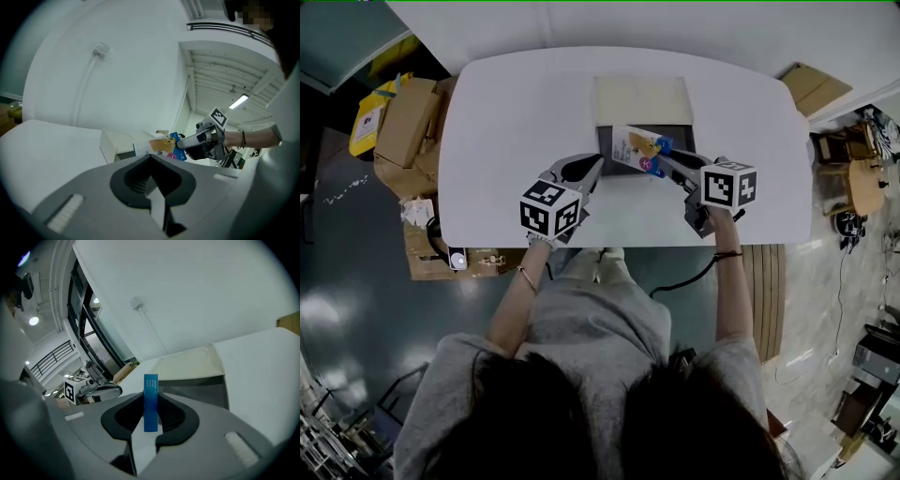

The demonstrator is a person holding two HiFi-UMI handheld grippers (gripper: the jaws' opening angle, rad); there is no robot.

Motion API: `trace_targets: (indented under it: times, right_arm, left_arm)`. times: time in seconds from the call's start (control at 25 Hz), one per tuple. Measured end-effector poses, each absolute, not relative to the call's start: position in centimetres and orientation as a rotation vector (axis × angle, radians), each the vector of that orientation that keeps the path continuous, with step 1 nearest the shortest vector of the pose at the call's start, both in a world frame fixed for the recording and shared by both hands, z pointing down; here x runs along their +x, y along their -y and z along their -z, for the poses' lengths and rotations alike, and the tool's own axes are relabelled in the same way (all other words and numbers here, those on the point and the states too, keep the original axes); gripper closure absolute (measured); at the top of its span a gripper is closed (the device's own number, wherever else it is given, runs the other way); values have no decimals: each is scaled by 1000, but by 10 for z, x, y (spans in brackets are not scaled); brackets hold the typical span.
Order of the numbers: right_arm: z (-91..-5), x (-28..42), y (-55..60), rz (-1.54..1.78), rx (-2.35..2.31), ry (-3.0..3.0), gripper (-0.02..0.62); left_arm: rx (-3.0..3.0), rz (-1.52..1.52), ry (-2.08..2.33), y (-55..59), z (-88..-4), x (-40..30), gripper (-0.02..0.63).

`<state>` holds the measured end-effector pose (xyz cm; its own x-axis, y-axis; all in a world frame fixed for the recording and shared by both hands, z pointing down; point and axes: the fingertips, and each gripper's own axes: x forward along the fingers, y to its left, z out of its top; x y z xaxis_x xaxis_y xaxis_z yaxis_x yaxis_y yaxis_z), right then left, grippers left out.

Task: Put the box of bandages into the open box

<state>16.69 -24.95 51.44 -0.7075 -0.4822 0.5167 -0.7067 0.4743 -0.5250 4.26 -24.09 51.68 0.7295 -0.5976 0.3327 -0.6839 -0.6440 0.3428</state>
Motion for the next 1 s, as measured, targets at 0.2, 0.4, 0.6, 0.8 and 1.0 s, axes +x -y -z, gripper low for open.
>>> trace_targets:
  times: [0.2, 0.4, 0.6, 0.8, 1.0]
  right_arm:
    - [-522, 170, 260, -1171, 921, 2400, 491]
    - [-529, 166, 263, -1289, 832, 2369, 491]
    - [-536, 163, 270, -1350, 777, 2313, 491]
    - [-547, 163, 276, -1419, 754, 2250, 491]
    - [-553, 164, 279, -1507, 732, 2201, 491]
  left_arm:
    - [2460, -255, 1004, 244, -521, 49, 614]
    - [2417, -238, 1030, 245, -527, 51, 614]
    - [2403, -245, 1034, 247, -532, 51, 614]
    - [2392, -245, 1041, 252, -537, 52, 614]
    - [2386, -244, 1042, 254, -539, 53, 614]
